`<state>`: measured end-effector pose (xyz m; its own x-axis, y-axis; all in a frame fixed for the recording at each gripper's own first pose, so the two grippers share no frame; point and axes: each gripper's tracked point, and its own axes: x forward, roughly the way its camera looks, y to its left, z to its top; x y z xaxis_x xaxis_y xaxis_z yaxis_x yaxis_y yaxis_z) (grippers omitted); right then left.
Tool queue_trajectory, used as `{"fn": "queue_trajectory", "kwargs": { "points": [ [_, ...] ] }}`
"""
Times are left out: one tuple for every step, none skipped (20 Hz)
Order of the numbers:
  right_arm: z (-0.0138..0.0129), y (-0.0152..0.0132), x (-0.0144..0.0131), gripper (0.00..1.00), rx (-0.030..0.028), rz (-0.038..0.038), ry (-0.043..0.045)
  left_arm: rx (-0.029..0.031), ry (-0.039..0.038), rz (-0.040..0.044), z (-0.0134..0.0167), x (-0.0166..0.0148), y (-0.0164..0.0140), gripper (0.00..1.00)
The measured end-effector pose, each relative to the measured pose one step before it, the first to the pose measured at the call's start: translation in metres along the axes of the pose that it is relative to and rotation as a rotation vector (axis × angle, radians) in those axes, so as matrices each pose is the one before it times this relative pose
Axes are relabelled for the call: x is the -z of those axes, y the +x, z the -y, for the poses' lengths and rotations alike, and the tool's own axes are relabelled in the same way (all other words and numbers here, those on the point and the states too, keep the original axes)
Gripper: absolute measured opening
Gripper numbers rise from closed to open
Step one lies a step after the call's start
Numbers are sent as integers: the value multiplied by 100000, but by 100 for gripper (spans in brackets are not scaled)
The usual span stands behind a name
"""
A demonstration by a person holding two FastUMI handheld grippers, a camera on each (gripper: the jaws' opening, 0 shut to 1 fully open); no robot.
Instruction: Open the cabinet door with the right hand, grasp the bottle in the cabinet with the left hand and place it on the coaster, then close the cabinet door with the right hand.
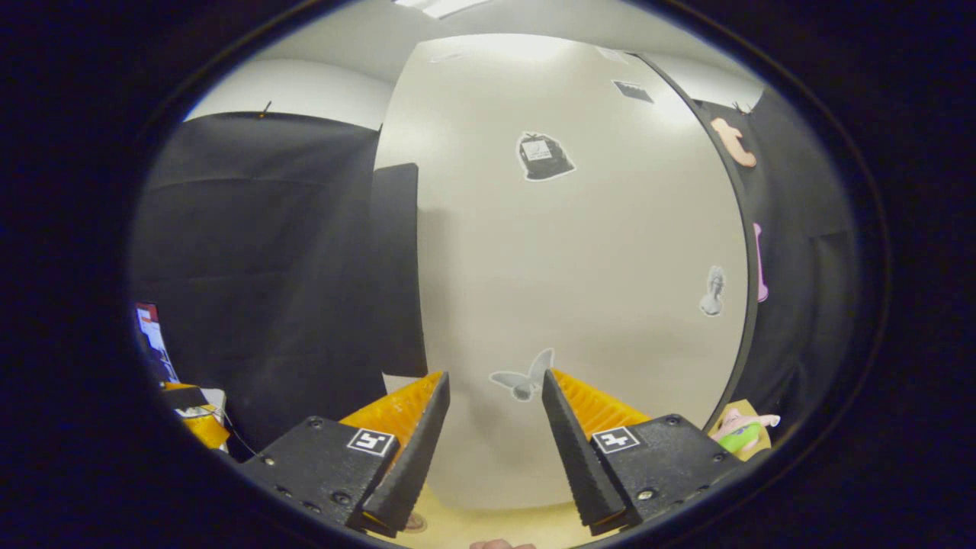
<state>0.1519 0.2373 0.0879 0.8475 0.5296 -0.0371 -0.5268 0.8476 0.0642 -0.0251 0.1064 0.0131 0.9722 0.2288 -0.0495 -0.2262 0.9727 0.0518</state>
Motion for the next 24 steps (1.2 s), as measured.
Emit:
{"fn": "queue_trajectory", "kwargs": {
  "points": [
    [314,267,515,76,743,-785,630,-533,-45,638,-150,-91,-56,97],
    [479,-83,307,80,769,-525,880,-356,67,250,-120,-5,-55,96],
    [620,-359,162,80,685,93,963,-63,-98,-14,-23,64,-80,96],
    [706,-793,12,81,1112,162,833,229,-364,-98,37,84,18,96],
    [842,-1289,-161,77,1355,423,563,480,-465,-2,343,-43,-13,96],
    [814,-1273,-216,80,1657,552,-8,448,-507,133,226,-47,52,97],
    [780,-1312,-272,80,2373,858,-688,462,-537,46,159,-2,-16,96],
    [1019,-1481,-510,80,2958,1524,-1006,859,-597,57,454,-50,34,96],
    [1069,-1394,-620,80,3264,2308,-873,978,-535,196,500,73,72,97],
    [1181,-1726,-729,80,3293,2528,-812,1265,-425,136,539,68,98,96],
    [1238,-2035,-590,80,3102,1801,-797,1424,-318,5,697,49,77,97],
    [1311,-1883,-557,80,3247,1196,-587,1421,-251,174,650,-36,107,97],
    [1402,-1918,-427,80,3256,738,-360,1343,-411,375,642,-3,-5,97],
    [1396,-1872,-506,80,3108,1156,-87,1013,-649,904,656,-99,-68,97],
    [1237,-1432,-306,80,3269,1408,-177,1072,-732,923,616,-77,-38,97],
    [1353,-1483,-120,80,3520,673,-994,1392,-673,562,738,-13,-152,97],
    [1530,-1408,235,80,3765,-477,-1550,1949,-405,-57,928,143,-225,97],
    [1595,-1388,318,80,4009,-1043,-758,1674,-147,-45,802,179,-179,97],
    [1537,-1215,559,81,4074,-1473,484,1127,-171,455,432,159,-278,97],
    [1248,-1136,440,81,3110,-1250,1983,1234,-540,578,584,158,-191,96],
    [629,-734,150,81,1242,227,3212,1429,-692,439,483,191,-125,96],
    [447,-620,54,82,589,637,2694,1348,-291,-76,552,158,-205,97],
    [594,-434,271,82,733,290,871,835,391,-112,358,167,-192,96],
    [695,-552,490,82,1117,-13,-769,291,877,117,144,83,-154,96]
  ]
}}
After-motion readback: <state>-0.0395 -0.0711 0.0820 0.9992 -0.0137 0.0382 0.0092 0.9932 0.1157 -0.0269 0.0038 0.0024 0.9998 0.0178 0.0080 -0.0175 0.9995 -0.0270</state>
